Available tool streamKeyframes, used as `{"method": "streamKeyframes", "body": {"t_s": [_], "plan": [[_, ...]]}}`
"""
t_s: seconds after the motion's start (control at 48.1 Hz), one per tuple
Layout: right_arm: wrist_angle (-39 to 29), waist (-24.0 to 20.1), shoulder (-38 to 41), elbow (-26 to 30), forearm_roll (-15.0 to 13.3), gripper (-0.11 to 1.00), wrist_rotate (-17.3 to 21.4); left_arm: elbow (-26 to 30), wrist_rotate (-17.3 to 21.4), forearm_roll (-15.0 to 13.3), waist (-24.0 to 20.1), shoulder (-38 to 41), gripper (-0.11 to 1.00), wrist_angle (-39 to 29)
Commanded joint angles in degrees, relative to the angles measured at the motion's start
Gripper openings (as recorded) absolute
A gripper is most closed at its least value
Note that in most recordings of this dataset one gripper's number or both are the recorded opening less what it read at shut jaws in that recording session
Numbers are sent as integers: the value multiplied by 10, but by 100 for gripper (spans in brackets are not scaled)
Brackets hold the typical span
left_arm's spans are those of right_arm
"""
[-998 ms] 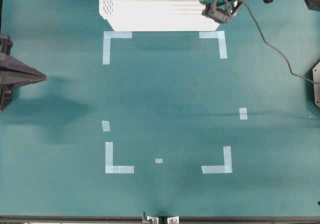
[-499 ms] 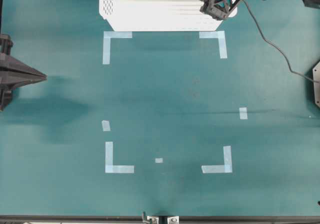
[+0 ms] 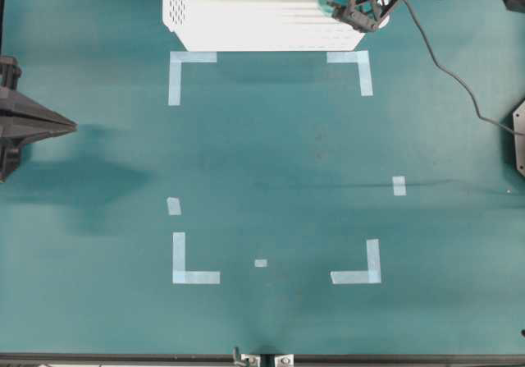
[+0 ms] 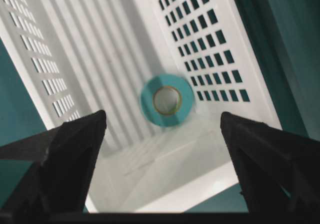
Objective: Put the tape into the white basket.
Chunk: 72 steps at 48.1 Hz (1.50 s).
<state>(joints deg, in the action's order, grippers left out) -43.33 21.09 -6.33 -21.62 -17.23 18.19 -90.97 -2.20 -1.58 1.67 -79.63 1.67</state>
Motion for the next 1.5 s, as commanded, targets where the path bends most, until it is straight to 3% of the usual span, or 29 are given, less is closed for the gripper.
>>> {"method": "streamKeyframes", "body": {"t_s": [0.0,0.52,0.978,1.248,1.477], "plan": [[-4,-4,-22,15,-1,98,0,6,0,1,-1,4,-11,6],[15,-62,-124,3,-2,98,-9,5,0,1,0,4,-11,7],[213,-129,-274,-139,-2,98,-2,5,-1,1,0,5,-11,6],[223,-190,-276,-180,-1,98,-2,5,-1,0,0,4,-11,6],[223,-207,-292,-198,1,98,-2,5,-2,-1,0,5,-11,4]]}}
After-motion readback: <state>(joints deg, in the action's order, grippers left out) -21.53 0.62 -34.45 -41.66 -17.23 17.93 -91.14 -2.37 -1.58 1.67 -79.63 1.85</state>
